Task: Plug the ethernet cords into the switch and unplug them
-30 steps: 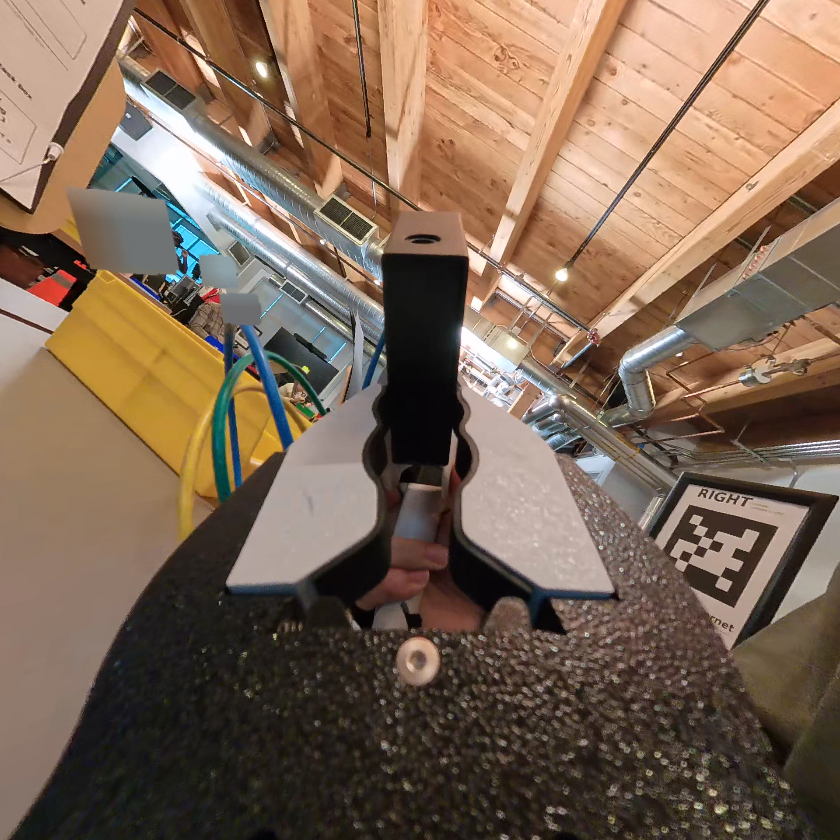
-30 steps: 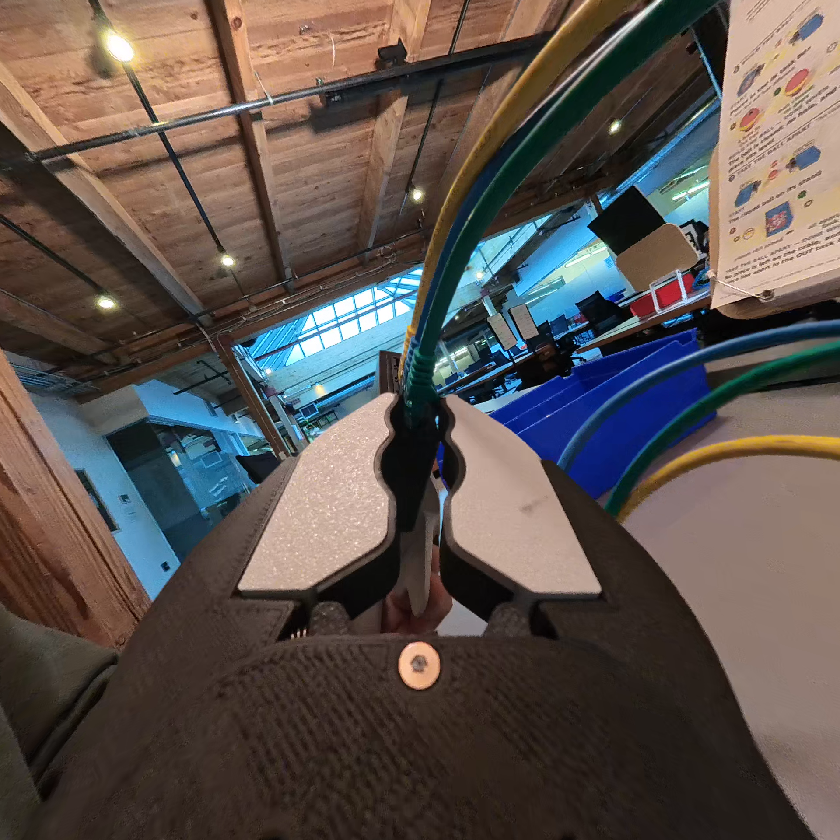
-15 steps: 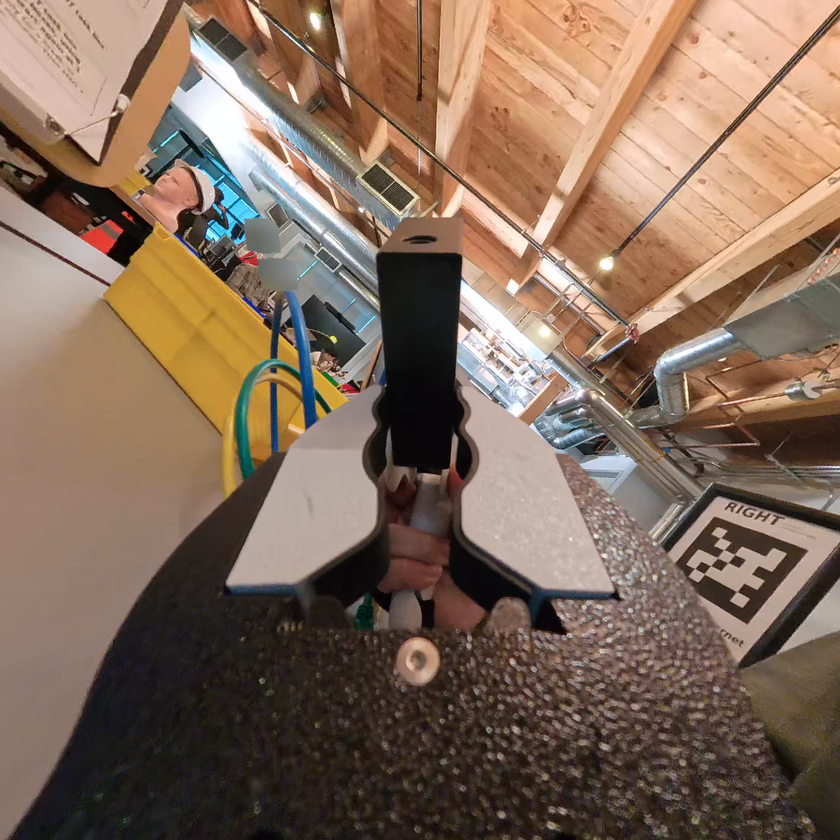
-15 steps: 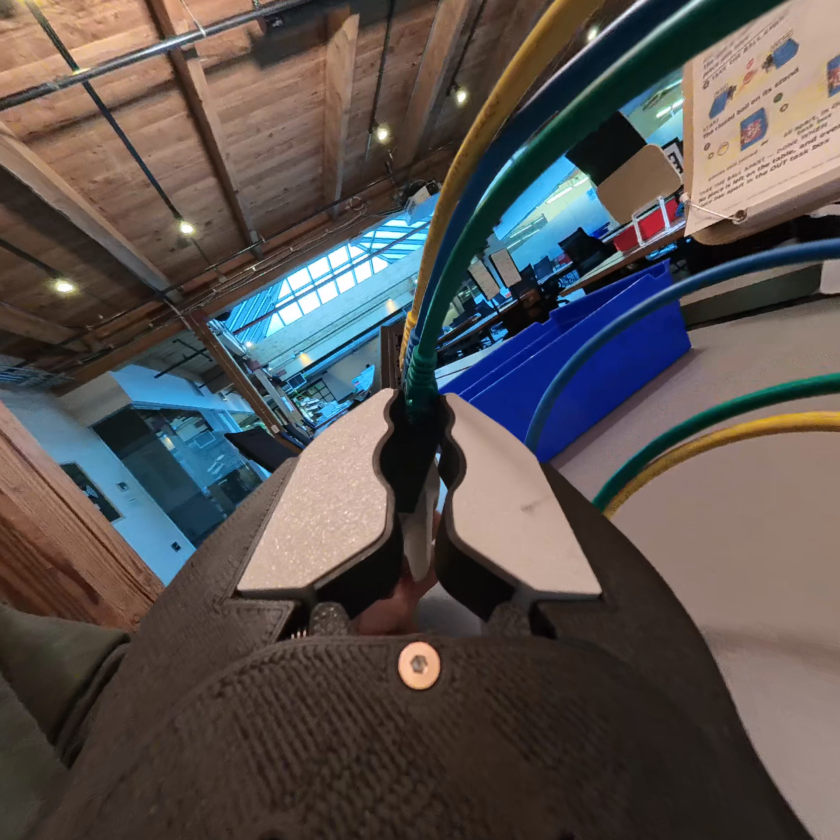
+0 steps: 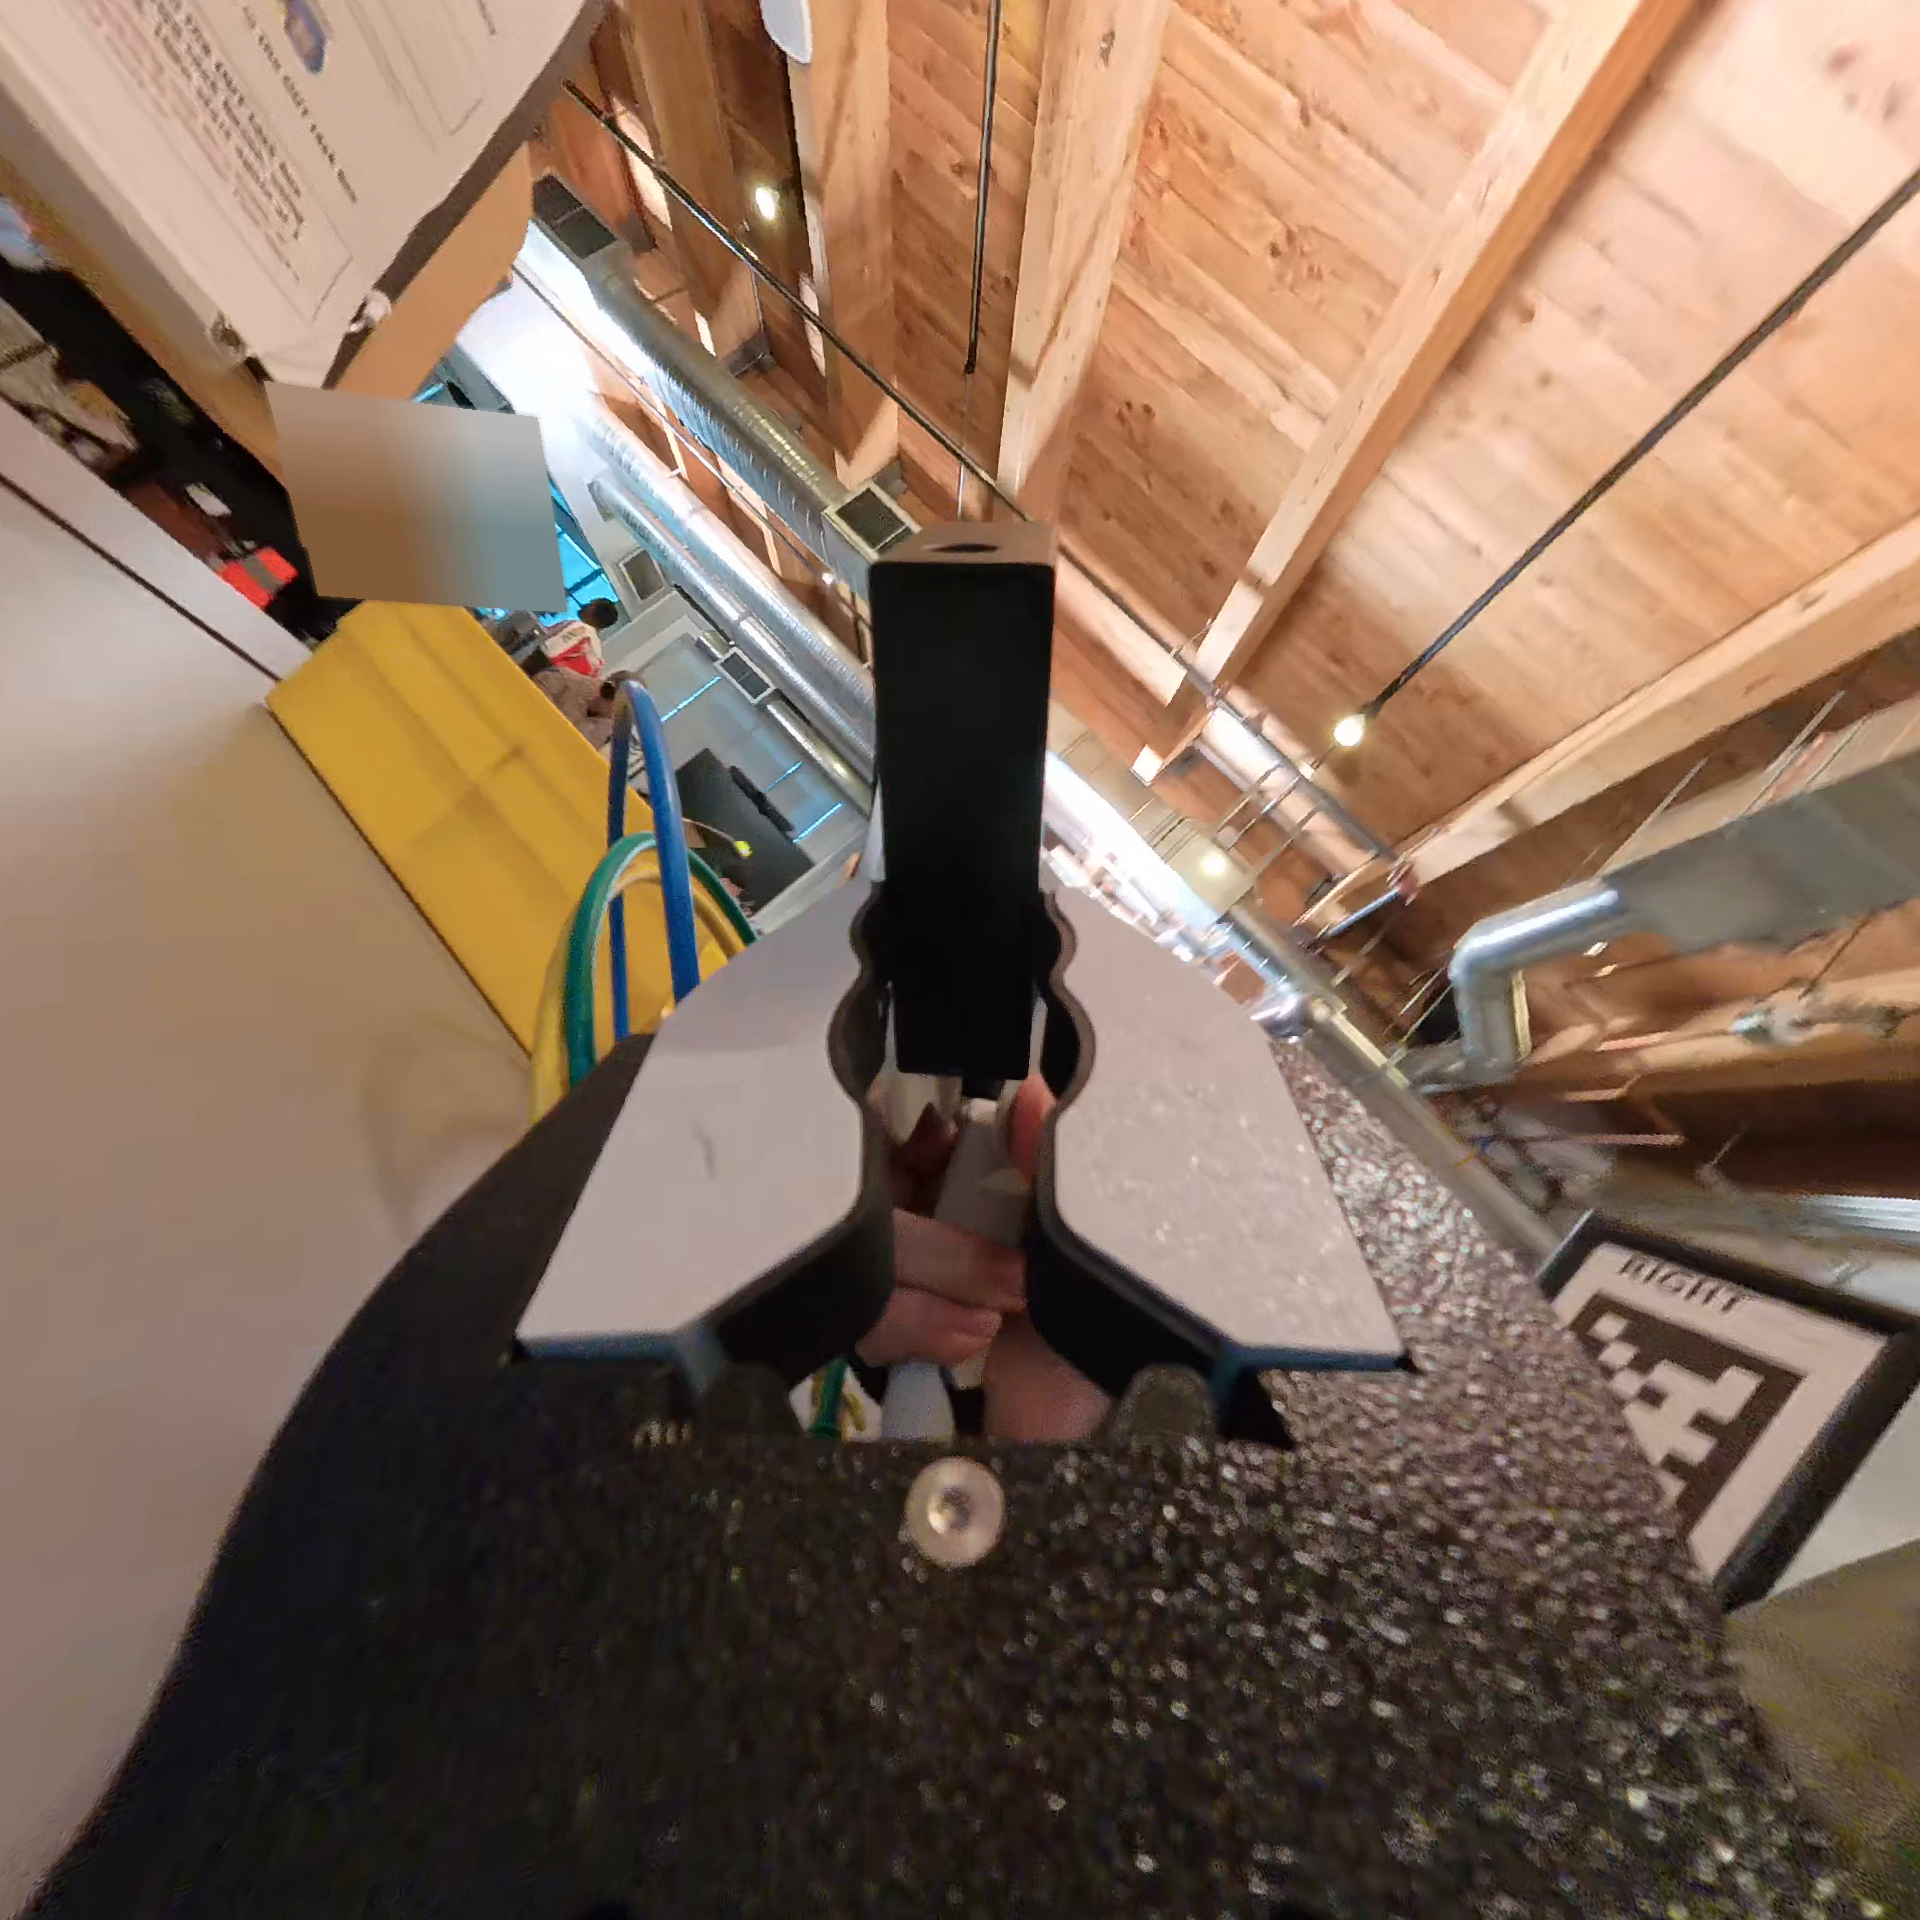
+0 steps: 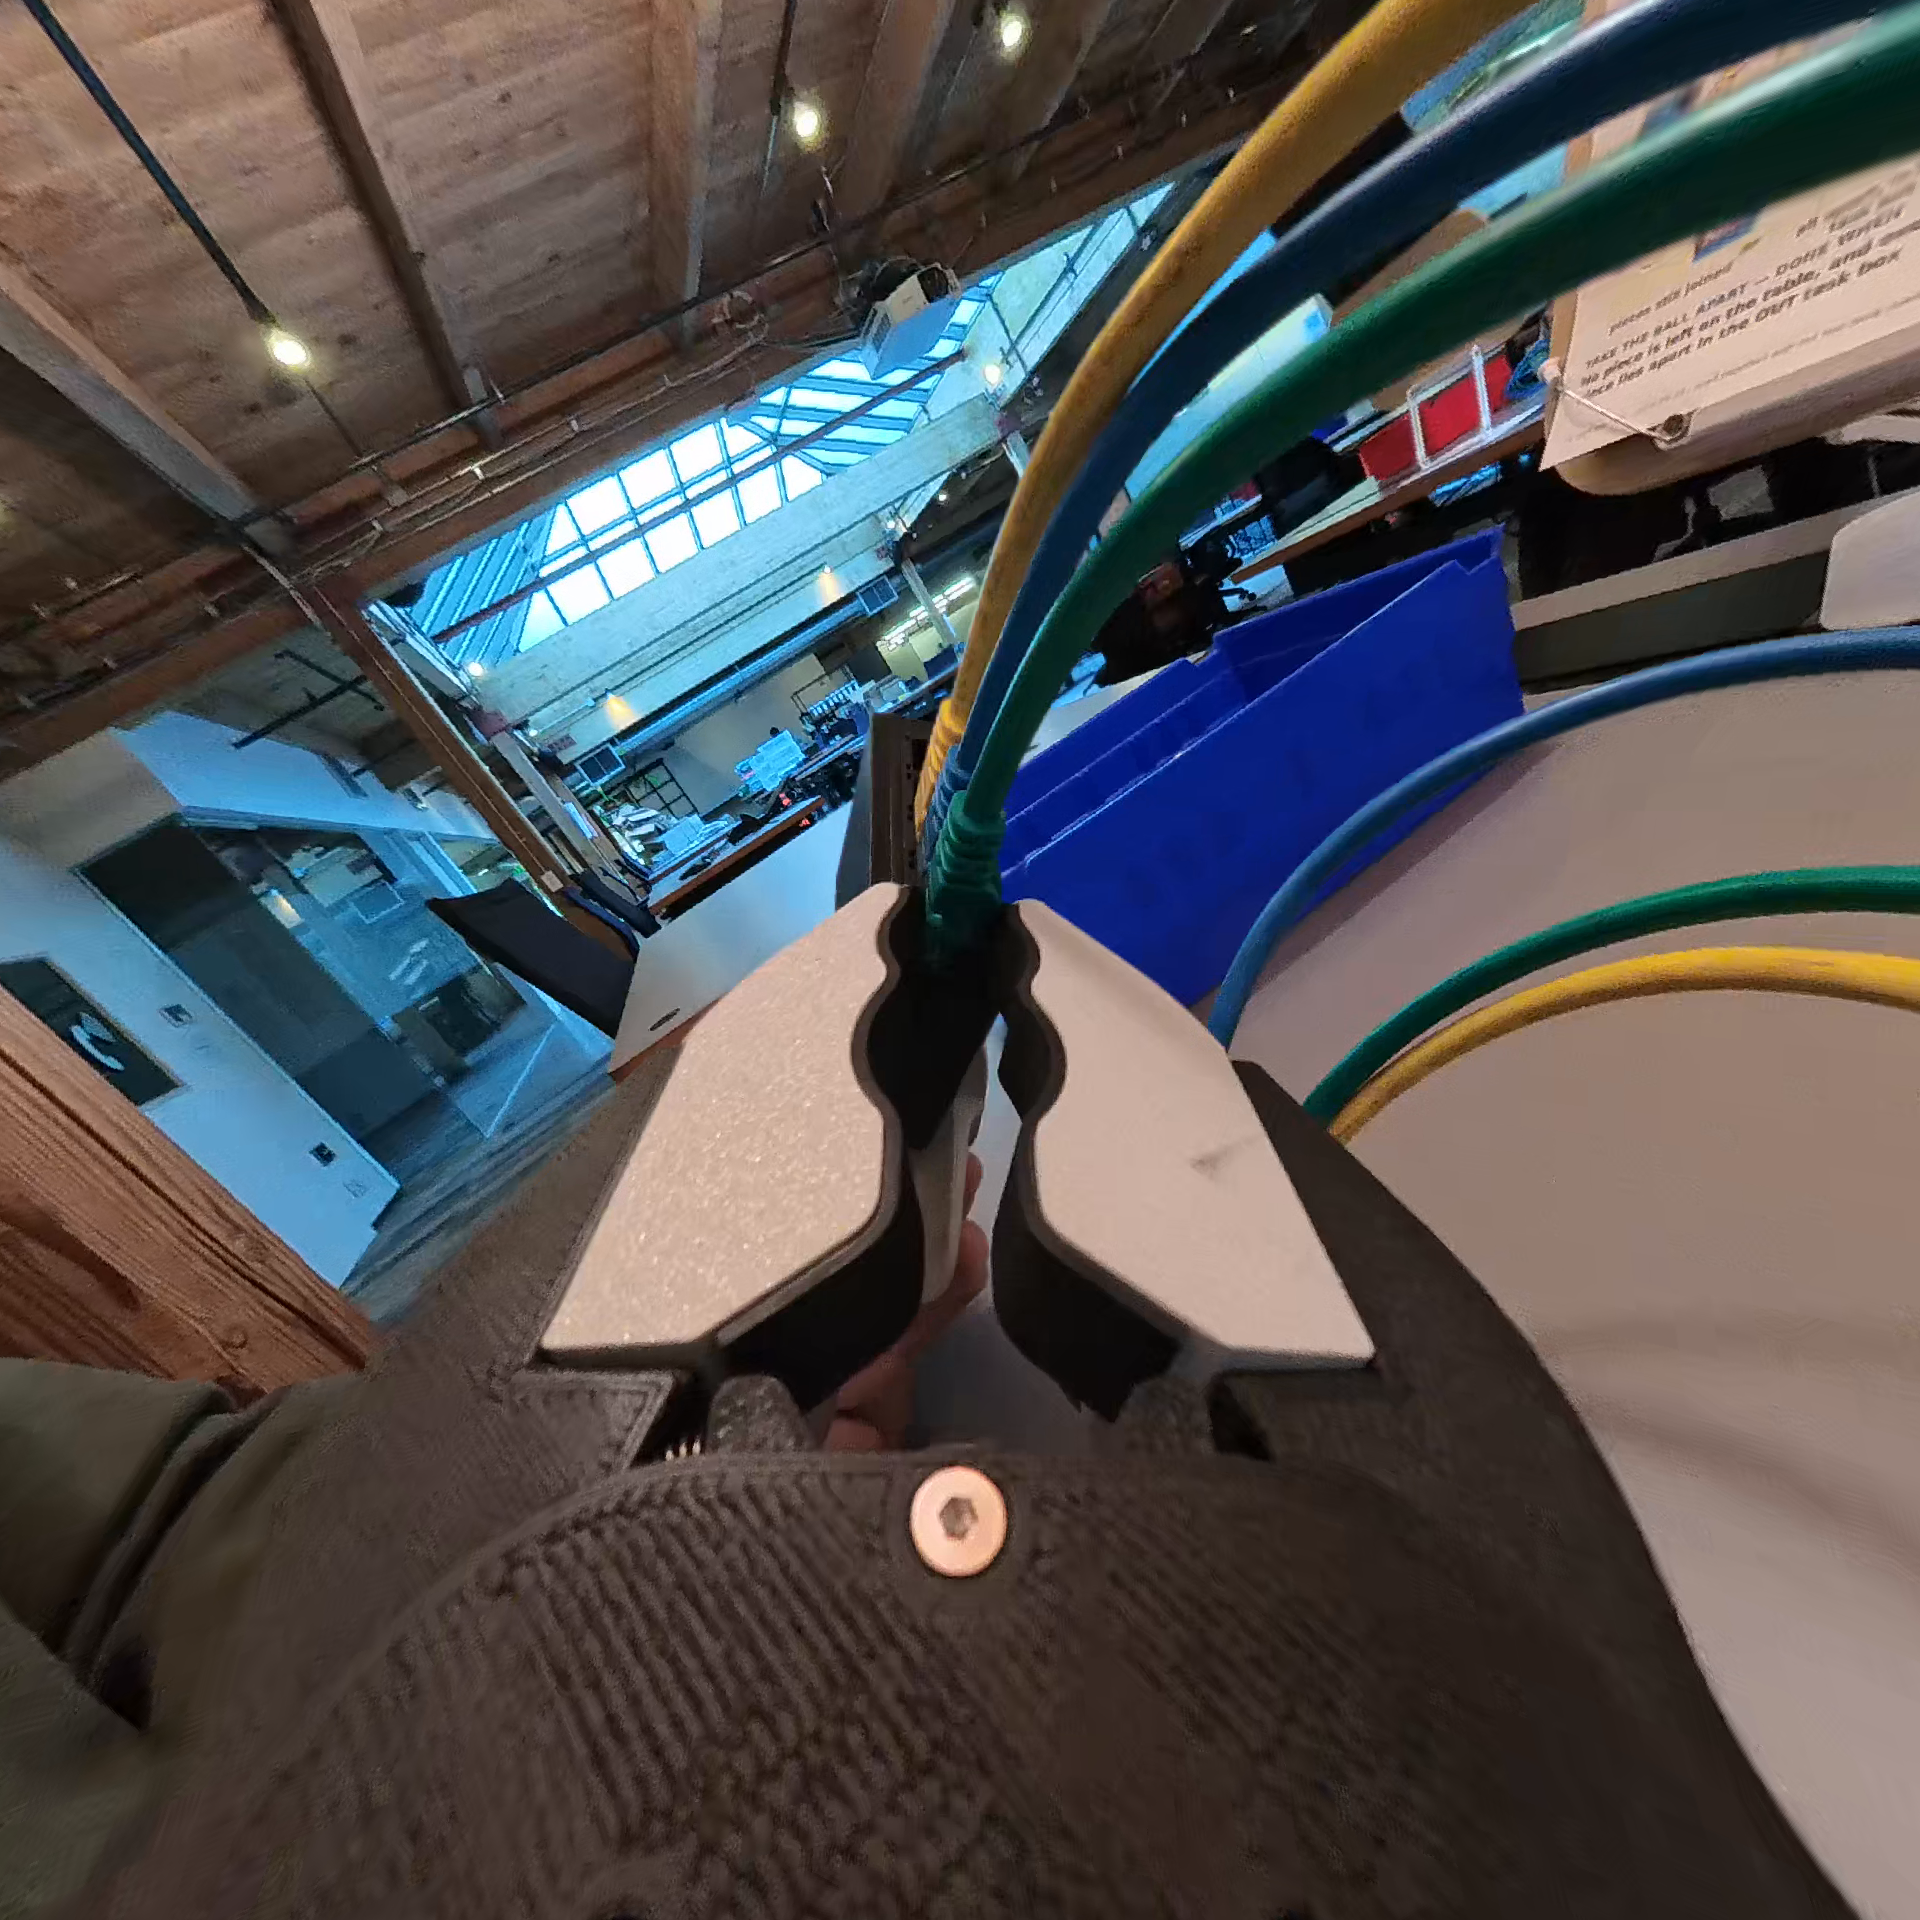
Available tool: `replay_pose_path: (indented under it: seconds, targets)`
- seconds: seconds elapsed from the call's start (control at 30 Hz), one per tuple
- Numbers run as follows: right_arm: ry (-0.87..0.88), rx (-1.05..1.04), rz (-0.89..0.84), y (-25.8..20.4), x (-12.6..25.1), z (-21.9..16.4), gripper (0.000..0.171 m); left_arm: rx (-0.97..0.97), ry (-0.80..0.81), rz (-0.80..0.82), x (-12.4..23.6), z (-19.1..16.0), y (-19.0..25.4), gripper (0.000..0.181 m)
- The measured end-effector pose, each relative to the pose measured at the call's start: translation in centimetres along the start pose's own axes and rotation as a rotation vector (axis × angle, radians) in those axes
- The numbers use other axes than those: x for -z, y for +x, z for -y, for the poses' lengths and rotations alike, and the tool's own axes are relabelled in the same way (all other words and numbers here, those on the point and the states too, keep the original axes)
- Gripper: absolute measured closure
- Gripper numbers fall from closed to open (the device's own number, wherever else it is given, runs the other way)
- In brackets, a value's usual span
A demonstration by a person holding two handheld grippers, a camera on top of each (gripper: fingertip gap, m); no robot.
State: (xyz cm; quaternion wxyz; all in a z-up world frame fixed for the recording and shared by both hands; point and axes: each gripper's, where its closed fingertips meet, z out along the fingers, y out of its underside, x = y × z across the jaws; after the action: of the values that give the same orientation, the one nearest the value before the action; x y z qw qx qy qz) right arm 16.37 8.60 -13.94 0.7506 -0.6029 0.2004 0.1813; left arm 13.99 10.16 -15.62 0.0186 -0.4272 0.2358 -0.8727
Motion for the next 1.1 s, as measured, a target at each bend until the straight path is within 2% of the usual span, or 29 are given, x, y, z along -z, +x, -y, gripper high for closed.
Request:
replay_pose_path:
  seconds: [0.07, 0.2, 0.37, 0.43, 0.57, 0.77, 0.9, 1.1]
  targets:
    - [-0.017, 0.006, -0.006, -0.1, 0.1, -0.1, 0.156, -0.023, -0.017, 0.001, 0.0, 0.0, 0.1, 0.155]
    - [-0.063, 0.032, -0.044, 0.2, -0.3, -0.3, 0.155, 0.151, 0.034, -0.016, 0.2, 0.1, -0.4, 0.155]
    - [-0.103, 0.055, -0.029, -0.6, -0.6, 0.0, 0.156, 0.022, 0.037, -0.041, 0.3, 0.6, 0.3, 0.156]
    - [-0.158, 0.061, -0.036, -0.6, -0.7, -0.1, 0.156, 0.033, 0.026, -0.056, 0.4, 0.6, 0.4, 0.156]
    - [-0.221, 0.055, 0.022, -1.2, -0.2, 0.6, 0.156, -0.066, -0.063, -0.056, -0.1, -0.4, 1.0, 0.155]
    - [-0.231, -0.164, 0.099, -2.0, 1.5, 0.4, 0.157, -0.131, -0.044, -0.092, -0.2, -0.7, 2.1, 0.155]
    - [-0.240, -0.204, 0.067, -2.0, 1.8, 0.0, 0.156, -0.153, -0.048, -0.094, -0.2, -0.5, 2.3, 0.155]
    - [-0.148, -0.279, 0.096, -1.8, 1.6, -0.3, 0.156, -0.125, -0.019, -0.085, -0.1, 0.2, 2.1, 0.156]
